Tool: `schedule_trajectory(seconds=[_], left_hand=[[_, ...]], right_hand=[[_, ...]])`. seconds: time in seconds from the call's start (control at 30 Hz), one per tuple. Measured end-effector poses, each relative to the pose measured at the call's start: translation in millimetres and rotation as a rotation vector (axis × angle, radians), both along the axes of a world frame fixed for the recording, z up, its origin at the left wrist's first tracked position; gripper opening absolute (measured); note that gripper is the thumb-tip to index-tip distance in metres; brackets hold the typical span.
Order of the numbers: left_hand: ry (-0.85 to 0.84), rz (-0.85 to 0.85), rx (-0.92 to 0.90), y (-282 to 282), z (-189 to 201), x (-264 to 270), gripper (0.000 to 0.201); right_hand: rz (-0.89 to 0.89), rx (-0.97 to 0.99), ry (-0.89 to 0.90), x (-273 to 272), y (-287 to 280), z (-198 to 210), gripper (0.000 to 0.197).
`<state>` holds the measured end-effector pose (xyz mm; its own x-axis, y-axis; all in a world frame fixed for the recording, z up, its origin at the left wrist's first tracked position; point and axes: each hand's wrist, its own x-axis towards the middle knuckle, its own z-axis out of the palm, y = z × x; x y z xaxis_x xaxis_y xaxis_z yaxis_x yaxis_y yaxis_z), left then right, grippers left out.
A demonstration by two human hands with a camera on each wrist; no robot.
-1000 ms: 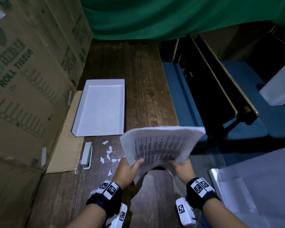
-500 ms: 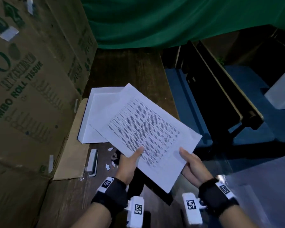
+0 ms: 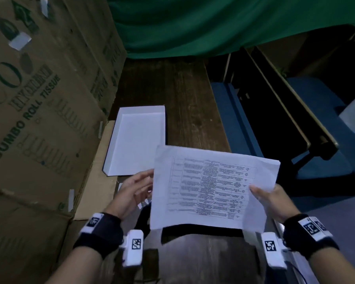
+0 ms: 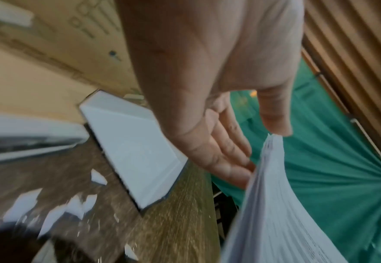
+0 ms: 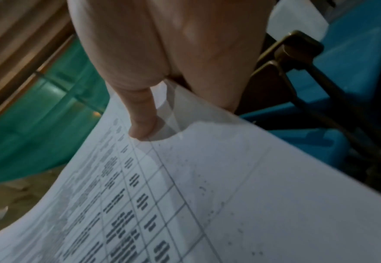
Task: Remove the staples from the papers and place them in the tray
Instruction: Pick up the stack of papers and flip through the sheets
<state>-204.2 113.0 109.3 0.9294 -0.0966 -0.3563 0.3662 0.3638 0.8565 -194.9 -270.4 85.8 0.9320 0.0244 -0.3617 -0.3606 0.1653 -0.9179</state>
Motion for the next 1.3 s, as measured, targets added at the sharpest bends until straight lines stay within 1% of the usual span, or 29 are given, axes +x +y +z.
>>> schedule_trajectory(seconds=[0.03, 0.07, 0.1, 0.13, 0.17, 0.2, 0.27, 0.37, 0.47, 0.57, 0.67, 0.73, 0.8, 0.87, 0.93, 1.0, 1.07, 1.17, 1.23, 1.3], left_hand=[[0.004, -0.089, 0.041, -1.9, 3.0, 3.7, 0.053], [0.017, -0.16, 0.085, -4.8, 3.6, 7.1, 0.051], [0.016, -0.206, 0.138, -11.1, 5.1, 9.6, 0.041], [0.006, -0.219, 0.216, -17.7, 3.5, 11.9, 0.031], [-0.018, -0.223, 0.302, -24.5, 1.3, 13.0, 0.027], [-0.061, -0.228, 0.391, -32.1, -1.3, 12.7, 0.027], [-0.145, -0.191, 0.543, -48.5, -2.0, 5.7, 0.029], [-0.239, -0.031, 0.714, -68.9, 0.0, -10.4, 0.024], [-0.301, 0.106, 0.717, -79.1, 0.3, -27.7, 0.021], [-0.288, 0.159, 0.666, -80.9, -7.9, -43.5, 0.023], [-0.224, 0.095, 0.654, -80.7, -23.0, -54.4, 0.029], [-0.207, 0.044, 0.656, -81.0, -25.9, -56.2, 0.036], [-0.255, -0.004, 0.664, -80.7, -22.6, -55.6, 0.046], [-0.31, -0.054, 0.673, -79.3, -18.7, -55.0, 0.052], [-0.338, -0.094, 0.705, -77.5, -16.4, -54.1, 0.053], [-0.373, -0.121, 0.751, -76.6, -16.2, -53.6, 0.054], [-0.395, -0.127, 0.764, -76.1, -17.8, -54.1, 0.053], [-0.39, -0.119, 0.75, -75.3, -20.5, -56.1, 0.044], [-0.39, -0.104, 0.746, -75.5, -21.8, -57.1, 0.039], [-0.382, -0.086, 0.753, -75.2, -22.7, -56.6, 0.036]], right_hand=[[0.017, -0.041, -0.004, 0.2, -4.0, -0.9, 0.052], [0.027, -0.055, -0.001, 0.1, -6.0, -1.7, 0.057], [0.015, -0.057, 0.007, -0.3, -6.2, -3.3, 0.046], [0.007, -0.072, 0.008, -0.9, -6.5, -5.4, 0.026], [-0.006, -0.111, 0.0, -1.7, -5.8, -7.2, 0.011], [-0.025, -0.17, -0.016, -3.8, -4.5, -8.2, 0.01], [-0.066, -0.235, -0.052, -8.8, -0.7, -10.5, 0.016], [-0.165, -0.231, -0.112, -17.5, 6.5, -17.1, 0.019], [-0.265, -0.241, -0.176, -26.2, 11.9, -24.0, 0.02], [-0.297, -0.236, -0.158, -36.1, 14.6, -35.7, 0.019], [-0.262, -0.273, -0.096, -47.1, 14.5, -50.6, 0.019], [-0.265, -0.298, -0.069, -53.7, 12.3, -56.3, 0.009], [-0.273, -0.31, -0.077, -56.1, 8.7, -54.8, 0.024], [-0.23, -0.296, -0.14, -55.6, 5.7, -41.0, 0.029], [-0.153, -0.287, -0.245, -54.6, 4.1, -25.0, 0.045], [-0.1, -0.324, -0.368, -53.5, 1.6, -13.9, 0.051], [-0.049, -0.383, -0.47, -54.1, -0.2, -9.2, 0.048], [-0.005, -0.5, -0.594, -53.9, -0.1, -7.8, 0.036], [-0.003, -0.53, -0.627, -53.1, -0.7, -9.6, 0.03], [-0.02, -0.533, -0.604, -51.9, -0.9, -11.7, 0.03]])
